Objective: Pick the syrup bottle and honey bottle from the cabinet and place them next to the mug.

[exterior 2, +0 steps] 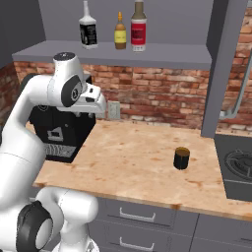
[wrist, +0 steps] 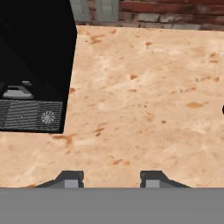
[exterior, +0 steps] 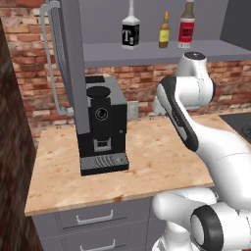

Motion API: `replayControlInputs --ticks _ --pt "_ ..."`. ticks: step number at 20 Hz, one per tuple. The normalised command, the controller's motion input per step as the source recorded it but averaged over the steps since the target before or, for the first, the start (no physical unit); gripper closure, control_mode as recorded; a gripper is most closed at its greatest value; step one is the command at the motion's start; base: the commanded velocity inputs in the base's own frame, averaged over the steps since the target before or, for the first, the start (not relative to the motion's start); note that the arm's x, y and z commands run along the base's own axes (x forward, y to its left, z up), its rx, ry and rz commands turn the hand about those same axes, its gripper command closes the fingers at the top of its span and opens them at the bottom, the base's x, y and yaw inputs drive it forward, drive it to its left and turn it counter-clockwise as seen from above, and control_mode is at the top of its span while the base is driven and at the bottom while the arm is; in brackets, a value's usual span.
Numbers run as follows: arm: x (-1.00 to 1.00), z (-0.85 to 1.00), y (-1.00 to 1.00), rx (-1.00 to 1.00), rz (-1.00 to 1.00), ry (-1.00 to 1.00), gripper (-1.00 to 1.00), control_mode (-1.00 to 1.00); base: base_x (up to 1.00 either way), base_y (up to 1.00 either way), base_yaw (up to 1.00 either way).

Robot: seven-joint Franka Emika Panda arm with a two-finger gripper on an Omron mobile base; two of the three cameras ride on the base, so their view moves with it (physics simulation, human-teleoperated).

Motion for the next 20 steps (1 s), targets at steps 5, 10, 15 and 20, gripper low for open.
replayControlInputs --ticks 5,10,15,20 --pt "0.00 -0.02 -0.06 0.00 -0.02 -0.11 -1.00 -1.00 0.00 0.00 0.00" --pt "-0.02 0.21 -0.41 0.04 -0.13 -0.23 -1.00 -1.00 0.00 0.00 0.00" --pt "0.00 0.67 -0.53 0.05 -0.01 -0.15 -1.00 -1.00 0.00 0.00 0.00" --pt "0.00 0.72 -0.43 0.04 -0.02 -0.15 -1.00 -1.00 0.00 0.00 0.00"
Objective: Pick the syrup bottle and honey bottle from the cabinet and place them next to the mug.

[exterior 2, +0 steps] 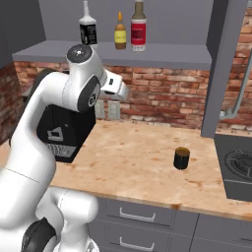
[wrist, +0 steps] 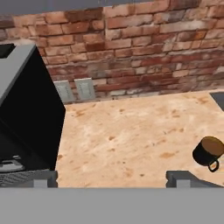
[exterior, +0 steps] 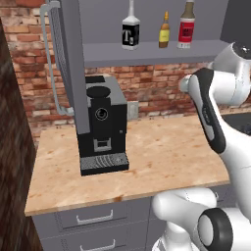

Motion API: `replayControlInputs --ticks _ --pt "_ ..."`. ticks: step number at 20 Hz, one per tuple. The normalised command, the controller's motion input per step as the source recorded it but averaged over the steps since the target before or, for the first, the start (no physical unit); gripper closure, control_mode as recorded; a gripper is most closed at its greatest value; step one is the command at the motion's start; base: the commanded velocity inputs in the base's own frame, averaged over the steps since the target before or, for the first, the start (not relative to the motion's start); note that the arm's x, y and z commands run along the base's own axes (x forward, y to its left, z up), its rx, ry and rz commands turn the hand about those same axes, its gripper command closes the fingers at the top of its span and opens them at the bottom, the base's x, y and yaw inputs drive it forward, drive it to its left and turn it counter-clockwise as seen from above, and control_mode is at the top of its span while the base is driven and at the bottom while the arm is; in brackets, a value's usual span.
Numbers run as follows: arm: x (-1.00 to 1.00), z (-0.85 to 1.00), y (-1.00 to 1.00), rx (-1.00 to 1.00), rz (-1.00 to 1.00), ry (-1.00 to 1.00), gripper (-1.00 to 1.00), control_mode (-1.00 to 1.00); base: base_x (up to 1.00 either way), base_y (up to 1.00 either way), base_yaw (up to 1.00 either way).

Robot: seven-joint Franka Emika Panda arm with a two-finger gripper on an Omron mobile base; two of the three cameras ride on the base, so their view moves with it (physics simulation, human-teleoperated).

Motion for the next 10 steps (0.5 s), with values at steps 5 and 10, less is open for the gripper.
replayControlInputs --ticks 5,10 --pt "0.00 0.75 -0.04 0.01 -0.11 -0.15 -1.00 -1.00 0.00 0.00 0.00" --pt "0.32 0.45 0.00 -0.02 -0.08 -0.15 -1.00 -1.00 0.00 0.00 0.00"
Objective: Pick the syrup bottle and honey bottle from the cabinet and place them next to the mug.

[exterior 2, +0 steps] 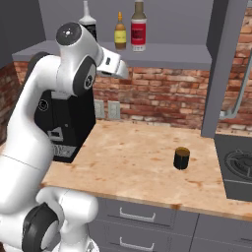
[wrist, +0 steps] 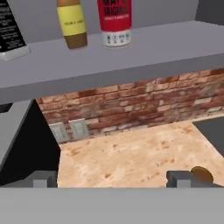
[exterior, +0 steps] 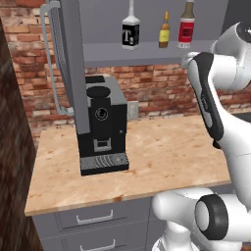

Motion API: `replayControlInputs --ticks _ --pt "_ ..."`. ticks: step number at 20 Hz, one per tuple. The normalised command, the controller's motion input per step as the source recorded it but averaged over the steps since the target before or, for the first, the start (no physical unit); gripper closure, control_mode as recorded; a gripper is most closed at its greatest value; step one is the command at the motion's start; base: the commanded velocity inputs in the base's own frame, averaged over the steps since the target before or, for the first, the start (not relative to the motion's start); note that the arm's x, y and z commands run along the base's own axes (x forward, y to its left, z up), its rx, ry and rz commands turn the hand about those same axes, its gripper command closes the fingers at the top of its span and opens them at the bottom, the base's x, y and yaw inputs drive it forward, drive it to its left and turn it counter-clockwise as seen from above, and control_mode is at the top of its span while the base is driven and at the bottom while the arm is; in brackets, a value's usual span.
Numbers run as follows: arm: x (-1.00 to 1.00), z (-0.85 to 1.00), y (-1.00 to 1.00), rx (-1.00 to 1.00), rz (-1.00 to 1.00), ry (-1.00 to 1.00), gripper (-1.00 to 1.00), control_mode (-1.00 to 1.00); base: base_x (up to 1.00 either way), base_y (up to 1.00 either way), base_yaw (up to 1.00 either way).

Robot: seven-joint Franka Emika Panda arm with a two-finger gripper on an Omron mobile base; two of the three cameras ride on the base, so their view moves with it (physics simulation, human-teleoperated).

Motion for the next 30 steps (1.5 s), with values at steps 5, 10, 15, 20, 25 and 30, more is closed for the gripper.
replayControlInputs --ticks 5,10,15,20,25,30 --pt "0.35 0.44 0.00 -0.02 -0.07 -0.21 -1.00 -1.00 0.00 0.00 0.00" --pt "0.09 0.41 0.00 0.00 -0.02 -0.18 -1.00 -1.00 0.00 0.00 0.00" --pt "0.00 0.18 -0.04 0.00 0.02 -0.04 -1.00 -1.00 0.00 0.00 0.00" --pt "-0.06 0.02 -0.02 0.00 0.06 -0.07 -1.00 -1.00 0.00 0.00 0.00" --pt "-0.07 0.26 -0.01 0.00 0.15 -0.17 -1.00 -1.00 0.00 0.00 0.00" --pt "0.00 0.27 -0.05 -0.03 0.14 -0.05 -1.00 -1.00 0.00 0.00 0.00"
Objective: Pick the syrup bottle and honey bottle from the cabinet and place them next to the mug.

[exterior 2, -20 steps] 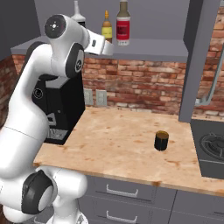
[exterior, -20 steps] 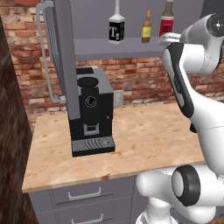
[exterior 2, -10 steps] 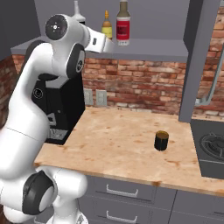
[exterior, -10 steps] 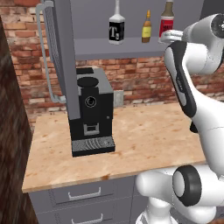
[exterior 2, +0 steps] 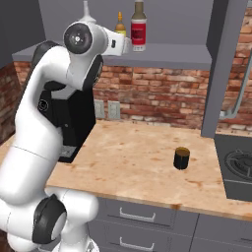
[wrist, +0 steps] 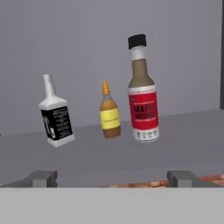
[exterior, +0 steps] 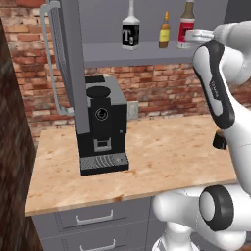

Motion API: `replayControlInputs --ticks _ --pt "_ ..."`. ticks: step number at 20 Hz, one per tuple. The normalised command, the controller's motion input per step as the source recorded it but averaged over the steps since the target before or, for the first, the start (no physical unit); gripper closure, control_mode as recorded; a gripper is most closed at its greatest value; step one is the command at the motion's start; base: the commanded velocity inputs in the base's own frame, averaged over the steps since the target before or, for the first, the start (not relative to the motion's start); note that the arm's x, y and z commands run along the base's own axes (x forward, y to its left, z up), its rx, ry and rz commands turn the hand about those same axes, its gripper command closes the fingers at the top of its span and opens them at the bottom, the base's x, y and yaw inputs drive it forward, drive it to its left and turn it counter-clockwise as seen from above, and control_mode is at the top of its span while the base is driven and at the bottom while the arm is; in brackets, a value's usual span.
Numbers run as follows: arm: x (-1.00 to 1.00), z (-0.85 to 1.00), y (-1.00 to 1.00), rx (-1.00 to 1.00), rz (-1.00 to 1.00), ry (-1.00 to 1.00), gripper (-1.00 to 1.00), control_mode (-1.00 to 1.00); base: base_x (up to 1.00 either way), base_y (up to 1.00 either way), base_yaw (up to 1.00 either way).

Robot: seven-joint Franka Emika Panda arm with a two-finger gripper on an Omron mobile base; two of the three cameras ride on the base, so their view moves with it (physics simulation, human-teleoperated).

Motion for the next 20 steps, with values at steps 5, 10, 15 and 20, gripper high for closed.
replayControlInputs --ticks 5,10,15,20 --pt "0.15 0.02 -0.16 -0.06 0.01 0.19 -1.00 -1.00 0.00 0.00 0.00" --pt "0.05 0.12 -0.01 -0.07 0.00 0.20 -1.00 -1.00 0.00 0.00 0.00" --pt "0.15 -0.10 -0.07 0.00 0.00 0.00 -1.00 -1.00 0.00 0.00 0.00" --pt "0.47 -0.04 -0.01 0.00 0.00 0.05 -1.00 -1.00 0.00 0.00 0.00"
